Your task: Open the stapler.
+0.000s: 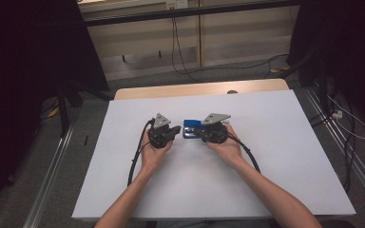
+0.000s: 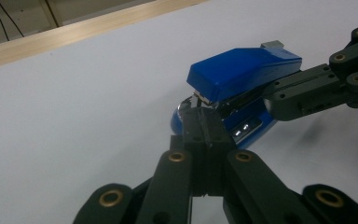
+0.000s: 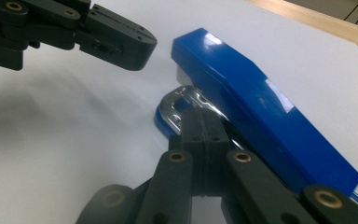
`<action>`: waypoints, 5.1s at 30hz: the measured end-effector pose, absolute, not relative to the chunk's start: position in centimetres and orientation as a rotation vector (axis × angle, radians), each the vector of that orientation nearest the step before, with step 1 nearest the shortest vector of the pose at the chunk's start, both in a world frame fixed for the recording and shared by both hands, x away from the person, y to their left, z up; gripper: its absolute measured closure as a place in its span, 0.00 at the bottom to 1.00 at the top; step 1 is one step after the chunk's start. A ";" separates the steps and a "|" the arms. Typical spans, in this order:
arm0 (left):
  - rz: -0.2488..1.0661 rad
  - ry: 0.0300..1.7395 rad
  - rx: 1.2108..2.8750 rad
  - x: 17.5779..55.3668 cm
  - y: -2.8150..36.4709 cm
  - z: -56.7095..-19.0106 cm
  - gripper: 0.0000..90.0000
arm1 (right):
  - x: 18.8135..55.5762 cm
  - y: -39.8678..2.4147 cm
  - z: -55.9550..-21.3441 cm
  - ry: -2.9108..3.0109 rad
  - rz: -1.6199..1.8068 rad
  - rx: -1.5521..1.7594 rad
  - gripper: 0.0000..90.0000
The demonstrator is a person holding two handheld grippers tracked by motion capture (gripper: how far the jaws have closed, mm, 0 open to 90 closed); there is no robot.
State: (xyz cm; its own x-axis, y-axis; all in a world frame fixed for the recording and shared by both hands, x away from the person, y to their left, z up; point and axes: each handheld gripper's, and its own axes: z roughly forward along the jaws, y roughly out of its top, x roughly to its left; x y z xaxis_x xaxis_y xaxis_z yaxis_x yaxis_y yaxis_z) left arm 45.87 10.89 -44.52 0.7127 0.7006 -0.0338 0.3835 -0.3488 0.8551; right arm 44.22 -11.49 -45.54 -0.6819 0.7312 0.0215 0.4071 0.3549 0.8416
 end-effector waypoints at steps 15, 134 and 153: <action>0.424 0.856 1.994 46.3 10.3 -44.9 1.00 | 44.9 -11.7 -46.2 2.287 1.168 1.049 1.00; 0.466 0.812 1.945 47.3 8.4 -44.4 0.99 | 44.6 -8.7 -45.4 2.085 1.214 1.035 1.00; 0.483 0.802 1.951 47.3 7.9 -44.6 1.00 | 44.6 -8.9 -45.4 2.080 1.221 1.045 1.00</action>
State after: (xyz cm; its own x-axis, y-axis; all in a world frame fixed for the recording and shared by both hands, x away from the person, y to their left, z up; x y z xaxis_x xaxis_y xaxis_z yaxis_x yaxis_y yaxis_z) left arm 47.26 7.87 -44.58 0.7081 0.7061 0.0062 0.3363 -0.3450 0.8763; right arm 44.64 -8.86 -45.43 -0.5753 0.8168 -0.0429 0.3606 0.3003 0.8831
